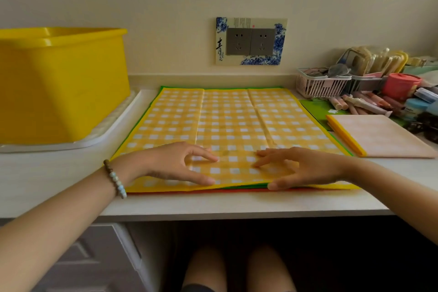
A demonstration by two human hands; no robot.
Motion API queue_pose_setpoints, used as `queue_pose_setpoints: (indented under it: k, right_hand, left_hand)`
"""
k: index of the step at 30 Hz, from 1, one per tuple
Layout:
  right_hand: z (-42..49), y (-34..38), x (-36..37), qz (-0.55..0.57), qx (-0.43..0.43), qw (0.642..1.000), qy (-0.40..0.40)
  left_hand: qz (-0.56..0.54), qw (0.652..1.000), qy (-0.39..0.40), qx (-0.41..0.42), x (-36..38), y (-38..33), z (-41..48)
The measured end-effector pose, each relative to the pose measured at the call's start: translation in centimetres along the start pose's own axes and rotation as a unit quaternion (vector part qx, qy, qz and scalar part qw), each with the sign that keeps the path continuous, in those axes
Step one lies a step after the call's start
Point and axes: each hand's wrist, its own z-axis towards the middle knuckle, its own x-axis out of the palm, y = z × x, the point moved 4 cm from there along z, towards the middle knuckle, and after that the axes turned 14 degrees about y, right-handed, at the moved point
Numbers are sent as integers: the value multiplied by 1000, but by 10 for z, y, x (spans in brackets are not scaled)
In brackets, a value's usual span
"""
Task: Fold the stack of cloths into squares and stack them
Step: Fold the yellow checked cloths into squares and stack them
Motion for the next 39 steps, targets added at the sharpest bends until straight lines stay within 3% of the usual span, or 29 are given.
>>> queue_pose_setpoints:
  k: [7, 13, 18, 20, 23, 26, 32, 39]
  right_hand:
    - [-2, 7, -22, 30, 20, 999, -24]
    - [1, 19, -59, -16, 38, 997, -64]
    - [15, 25, -110, -147, 43, 965, -211]
    - [26, 22, -122, -163, 49, 948, -268]
    - [49, 4, -129, -148, 62, 926, -341]
    - [73, -18, -129, -121, 62, 911, -390]
    - [108, -50, -127, -103, 76, 904, -408]
    - [130, -60, -130, -100, 108, 906, -397]
  left_hand:
    - [0, 998, 67, -14, -13, -6, -5]
    - [13, 999, 9, -28, -59, -12, -7]
    - [55, 982, -176, -35, -112, -12, -1]
    - [124, 956, -258, -67, -125, -11, 5]
    - [266, 890, -348, -127, -127, -13, 18]
    - [276, 875, -385, -96, -117, -9, 33]
    - [208, 936, -266, -100, -89, 11, 68]
    - [160, 961, -190, -124, -76, 30, 94]
